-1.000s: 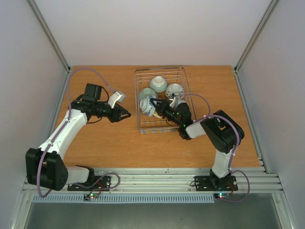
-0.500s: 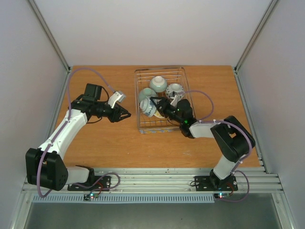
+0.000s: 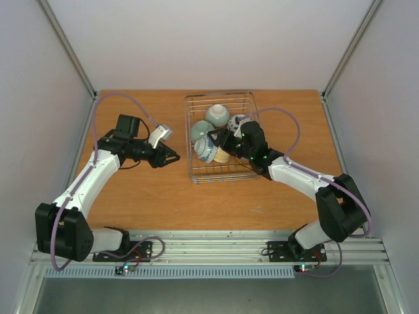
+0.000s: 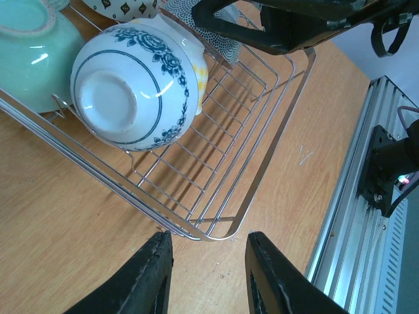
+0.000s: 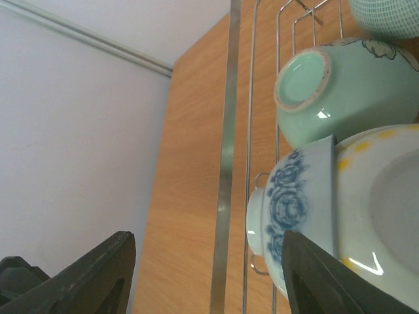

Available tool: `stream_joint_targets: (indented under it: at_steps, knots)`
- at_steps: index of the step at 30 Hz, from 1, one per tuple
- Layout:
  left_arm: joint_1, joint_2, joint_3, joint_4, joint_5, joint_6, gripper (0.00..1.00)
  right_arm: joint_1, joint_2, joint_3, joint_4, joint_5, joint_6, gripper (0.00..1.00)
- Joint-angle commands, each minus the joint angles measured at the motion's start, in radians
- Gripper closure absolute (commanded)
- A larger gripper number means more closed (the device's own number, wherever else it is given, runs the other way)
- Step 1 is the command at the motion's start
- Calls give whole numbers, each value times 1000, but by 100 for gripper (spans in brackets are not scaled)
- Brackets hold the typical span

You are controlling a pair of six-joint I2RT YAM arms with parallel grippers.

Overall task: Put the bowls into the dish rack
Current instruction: Place the bowl in the dish rack.

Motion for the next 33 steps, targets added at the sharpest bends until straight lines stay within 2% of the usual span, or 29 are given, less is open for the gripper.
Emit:
stream_joint_targets:
  at_steps: [1,10,33]
  knots:
    - [9,-10,-7,14,21,15,68,11,8,60,-179,26,-94,37]
    - [9,-6,-7,16,19,16,68,18,-19,88,-308,102,-150,37]
    - [8,-3,-6,15,16,15,68,21,-36,88,-347,148,-166,37]
